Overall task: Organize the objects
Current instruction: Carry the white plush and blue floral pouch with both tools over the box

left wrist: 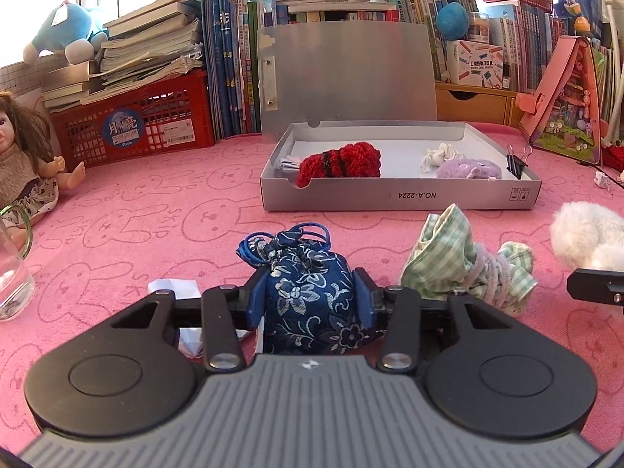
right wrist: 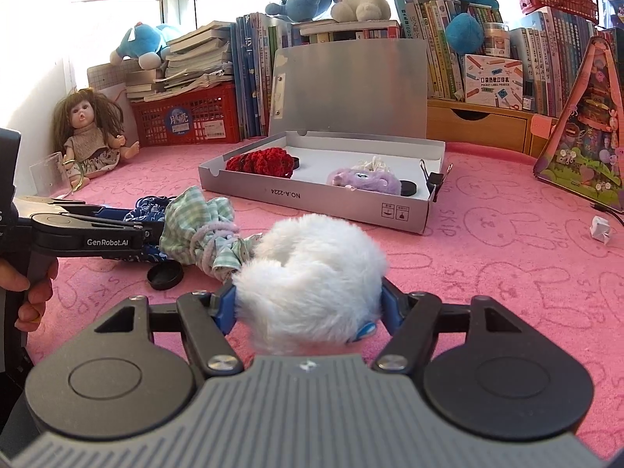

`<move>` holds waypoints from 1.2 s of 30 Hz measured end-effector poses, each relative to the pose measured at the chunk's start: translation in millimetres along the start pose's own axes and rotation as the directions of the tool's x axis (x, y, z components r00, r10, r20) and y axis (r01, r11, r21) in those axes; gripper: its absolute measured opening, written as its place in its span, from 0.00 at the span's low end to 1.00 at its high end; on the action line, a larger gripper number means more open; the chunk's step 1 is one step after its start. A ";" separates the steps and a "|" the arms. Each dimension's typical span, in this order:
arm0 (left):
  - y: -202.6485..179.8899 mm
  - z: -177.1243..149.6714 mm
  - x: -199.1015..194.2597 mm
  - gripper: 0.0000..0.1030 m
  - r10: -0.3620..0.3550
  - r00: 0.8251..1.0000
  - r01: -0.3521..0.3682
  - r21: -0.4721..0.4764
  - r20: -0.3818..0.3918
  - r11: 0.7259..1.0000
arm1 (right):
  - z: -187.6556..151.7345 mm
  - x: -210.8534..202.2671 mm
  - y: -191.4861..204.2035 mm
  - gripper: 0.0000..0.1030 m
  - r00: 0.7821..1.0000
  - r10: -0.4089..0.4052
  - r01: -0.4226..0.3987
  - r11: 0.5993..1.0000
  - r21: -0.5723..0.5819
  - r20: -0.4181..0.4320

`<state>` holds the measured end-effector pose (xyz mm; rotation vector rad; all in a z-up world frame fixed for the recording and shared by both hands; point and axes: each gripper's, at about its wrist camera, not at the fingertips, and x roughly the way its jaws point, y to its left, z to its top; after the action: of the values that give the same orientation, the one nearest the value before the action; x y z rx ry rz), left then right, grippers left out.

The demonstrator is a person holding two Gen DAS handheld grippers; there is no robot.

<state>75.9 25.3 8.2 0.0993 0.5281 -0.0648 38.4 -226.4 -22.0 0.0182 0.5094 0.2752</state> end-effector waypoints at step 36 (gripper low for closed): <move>12.5 163.3 173.0 0.49 -0.106 0.994 0.105 -0.055 -0.011 0.993 | 153.2 150.5 -104.6 0.68 0.988 -0.099 0.128 0.958 0.257 -0.122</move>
<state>307.6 13.3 62.0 0.0188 0.5480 -0.1530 265.2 -279.4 30.9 0.2339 0.6500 0.0943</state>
